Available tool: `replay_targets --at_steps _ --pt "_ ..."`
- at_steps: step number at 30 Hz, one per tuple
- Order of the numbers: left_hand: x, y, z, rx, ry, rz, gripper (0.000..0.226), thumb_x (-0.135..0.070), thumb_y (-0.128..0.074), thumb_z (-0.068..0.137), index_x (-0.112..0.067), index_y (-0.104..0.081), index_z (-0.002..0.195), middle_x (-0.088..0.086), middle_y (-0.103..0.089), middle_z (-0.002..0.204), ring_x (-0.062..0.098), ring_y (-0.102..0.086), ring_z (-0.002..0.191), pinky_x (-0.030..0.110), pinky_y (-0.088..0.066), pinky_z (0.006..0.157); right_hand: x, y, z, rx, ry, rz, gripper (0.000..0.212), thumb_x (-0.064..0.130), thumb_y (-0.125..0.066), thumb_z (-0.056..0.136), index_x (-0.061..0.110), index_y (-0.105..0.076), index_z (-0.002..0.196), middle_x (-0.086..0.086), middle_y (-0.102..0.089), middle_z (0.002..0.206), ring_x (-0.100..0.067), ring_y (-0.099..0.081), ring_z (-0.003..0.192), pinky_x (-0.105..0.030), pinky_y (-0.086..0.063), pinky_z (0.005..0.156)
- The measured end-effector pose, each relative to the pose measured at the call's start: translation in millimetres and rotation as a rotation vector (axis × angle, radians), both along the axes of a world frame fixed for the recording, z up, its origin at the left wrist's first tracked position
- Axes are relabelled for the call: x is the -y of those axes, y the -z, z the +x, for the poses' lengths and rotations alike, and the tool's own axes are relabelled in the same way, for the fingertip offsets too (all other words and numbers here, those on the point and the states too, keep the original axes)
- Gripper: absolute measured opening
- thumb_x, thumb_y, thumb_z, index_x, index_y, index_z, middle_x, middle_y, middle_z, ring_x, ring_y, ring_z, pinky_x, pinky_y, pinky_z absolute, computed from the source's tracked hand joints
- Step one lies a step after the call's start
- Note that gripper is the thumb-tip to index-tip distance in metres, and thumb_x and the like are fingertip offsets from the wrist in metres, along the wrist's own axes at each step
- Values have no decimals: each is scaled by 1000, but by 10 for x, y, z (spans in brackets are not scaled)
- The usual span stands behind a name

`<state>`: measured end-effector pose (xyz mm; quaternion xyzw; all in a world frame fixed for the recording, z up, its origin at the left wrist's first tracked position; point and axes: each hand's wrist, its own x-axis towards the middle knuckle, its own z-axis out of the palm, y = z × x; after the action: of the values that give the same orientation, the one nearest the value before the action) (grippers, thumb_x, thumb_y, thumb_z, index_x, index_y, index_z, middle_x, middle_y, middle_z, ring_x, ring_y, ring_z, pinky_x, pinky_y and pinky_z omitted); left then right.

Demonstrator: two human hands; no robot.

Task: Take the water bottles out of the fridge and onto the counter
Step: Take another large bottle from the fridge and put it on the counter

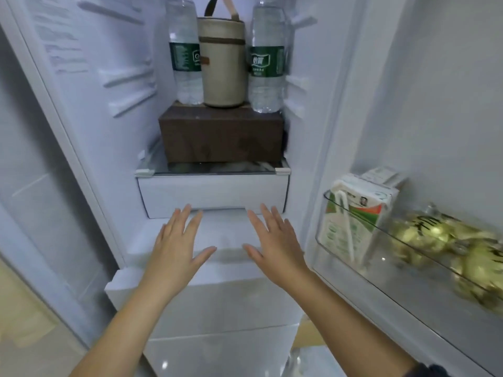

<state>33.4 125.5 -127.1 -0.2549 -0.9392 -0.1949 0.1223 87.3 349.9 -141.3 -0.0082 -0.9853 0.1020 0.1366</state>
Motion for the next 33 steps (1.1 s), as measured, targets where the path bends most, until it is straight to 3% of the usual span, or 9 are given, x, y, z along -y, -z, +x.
replay_targets --at_steps 6,14,19,24,27,30,33 --pt "81 -325 -1057 -74 18 46 79 -53 -54 92 -21 -22 155 2 -9 164 22 -3 152 41 -15 120 209 -338 -970 -42 59 59 71 49 -40 101 31 -2 158 -1 7 167 -24 11 153 -45 0 122" --pt "-117 -1072 -2154 -208 57 204 77 -50 -56 92 -18 -24 155 5 -15 163 23 -5 151 42 -15 121 223 -1190 -2221 -288 210 37 65 48 -43 100 28 -19 156 -6 -8 166 -27 2 153 -54 -5 121" --pt "-353 -1478 -2578 -215 -9 274 73 -49 -55 94 -18 -26 153 7 -19 162 25 -11 150 47 -20 120 11 -1642 -2753 -312 230 35 61 48 -37 102 24 -22 156 -8 -12 166 -26 -1 153 -50 -5 122" --pt "-590 -1887 -3110 -71 -100 345 76 -46 -62 90 -11 -30 150 14 -35 153 32 -34 139 46 -33 113 -168 -1775 -2998 -240 190 55 58 45 -31 104 24 -20 157 -5 -14 166 -24 -1 153 -47 -7 124" --pt "-728 -2127 -3431 154 -97 554 77 -36 -71 84 -11 -34 146 13 -46 144 32 -46 130 40 -41 104 -199 -1748 -3018 -220 159 58 60 49 -28 104 25 -18 157 -5 -10 166 -25 4 153 -48 -5 124" --pt "-786 -2246 -3739 227 -100 718 80 -26 -78 79 -9 -33 143 14 -47 143 32 -48 129 41 -44 104 -222 -1747 -3027 -215 151 48 61 52 -27 103 27 -16 157 -4 -6 167 -24 8 153 -49 -2 124" --pt "-810 -2251 -3997 254 -122 737 87 -24 -83 75 -8 -31 143 16 -46 144 34 -47 130 44 -43 106 -235 -1738 -3040 -216 141 34 62 54 -27 102 28 -15 157 -3 -5 167 -23 11 152 -49 -2 124"
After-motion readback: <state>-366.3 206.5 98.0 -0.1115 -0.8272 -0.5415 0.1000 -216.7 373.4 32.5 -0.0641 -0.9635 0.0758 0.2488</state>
